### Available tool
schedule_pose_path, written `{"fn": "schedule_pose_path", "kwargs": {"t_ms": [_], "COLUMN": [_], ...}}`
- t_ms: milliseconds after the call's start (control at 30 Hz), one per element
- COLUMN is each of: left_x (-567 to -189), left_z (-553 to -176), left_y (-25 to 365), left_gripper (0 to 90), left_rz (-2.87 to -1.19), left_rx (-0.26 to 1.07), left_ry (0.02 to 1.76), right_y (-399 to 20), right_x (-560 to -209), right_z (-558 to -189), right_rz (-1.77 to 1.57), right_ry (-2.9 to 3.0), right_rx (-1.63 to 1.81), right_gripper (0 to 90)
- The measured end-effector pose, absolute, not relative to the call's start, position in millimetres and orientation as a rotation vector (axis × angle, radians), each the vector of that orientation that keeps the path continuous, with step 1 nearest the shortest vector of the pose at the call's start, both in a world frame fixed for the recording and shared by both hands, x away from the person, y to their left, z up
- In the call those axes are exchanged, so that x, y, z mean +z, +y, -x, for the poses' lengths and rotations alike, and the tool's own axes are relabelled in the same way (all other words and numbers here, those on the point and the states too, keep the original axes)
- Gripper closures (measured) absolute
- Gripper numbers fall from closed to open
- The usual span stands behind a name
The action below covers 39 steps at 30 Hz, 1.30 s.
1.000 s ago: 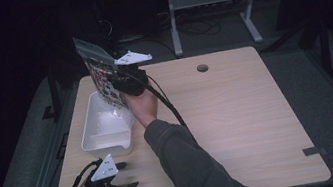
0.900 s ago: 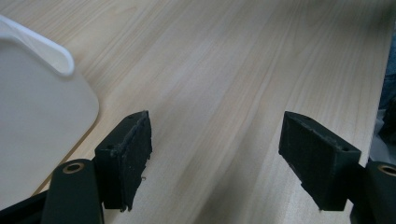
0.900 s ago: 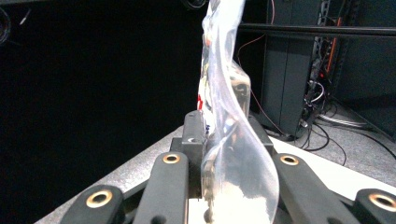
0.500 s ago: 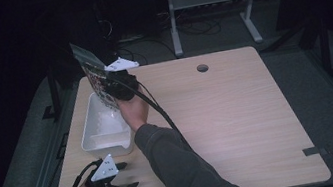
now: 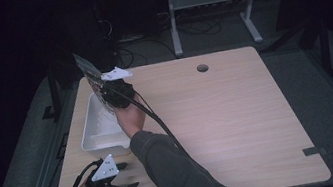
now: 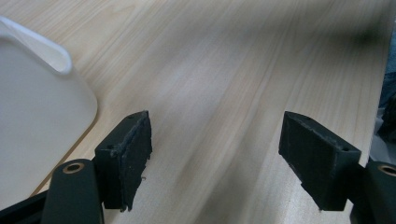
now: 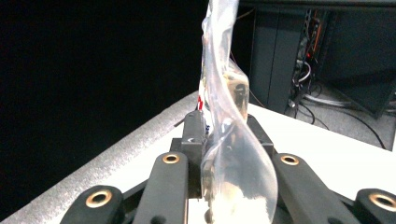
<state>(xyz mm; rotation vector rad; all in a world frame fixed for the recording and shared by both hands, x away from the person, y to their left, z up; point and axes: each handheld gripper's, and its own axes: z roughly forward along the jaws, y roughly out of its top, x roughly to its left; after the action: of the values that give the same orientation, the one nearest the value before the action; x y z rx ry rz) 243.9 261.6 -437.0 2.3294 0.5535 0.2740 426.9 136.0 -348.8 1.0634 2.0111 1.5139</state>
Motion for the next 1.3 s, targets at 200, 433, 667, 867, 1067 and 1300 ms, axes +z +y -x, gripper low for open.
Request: {"fn": "schedule_pose_path", "kwargs": {"t_ms": [200, 433, 667, 867, 1067, 1300], "left_x": [-437, -437, -437, -437, -437, -438], "left_z": [-244, -244, -244, -244, -244, -244], "left_y": [261, 262, 262, 261, 261, 261], "left_gripper": [24.9, 24.9, 25.0, 24.9, 25.0, 25.0], "left_rz": [-2.332, -2.332, -2.33, -2.33, -2.331, -2.339], "left_rx": [0.274, 0.277, 0.276, 0.275, 0.277, 0.279], "left_ry": [0.551, 0.55, 0.551, 0.555, 0.556, 0.55], "right_y": [136, 134, 133, 122, 120, 116], "right_x": [-349, -348, -352, -358, -360, -363], "right_z": [-424, -423, -423, -424, -419, -416], "right_rz": [-1.065, -1.131, -1.084, -1.09, -1.057, -1.052], "right_ry": [2.0, 2.01, 2.063, 2.093, 2.112, 2.116], "right_rx": [1.515, 1.518, 1.439, 1.458, 1.435, 1.409], "right_gripper": [74.0, 73.2, 72.6, 72.2, 72.2, 72.4]}}
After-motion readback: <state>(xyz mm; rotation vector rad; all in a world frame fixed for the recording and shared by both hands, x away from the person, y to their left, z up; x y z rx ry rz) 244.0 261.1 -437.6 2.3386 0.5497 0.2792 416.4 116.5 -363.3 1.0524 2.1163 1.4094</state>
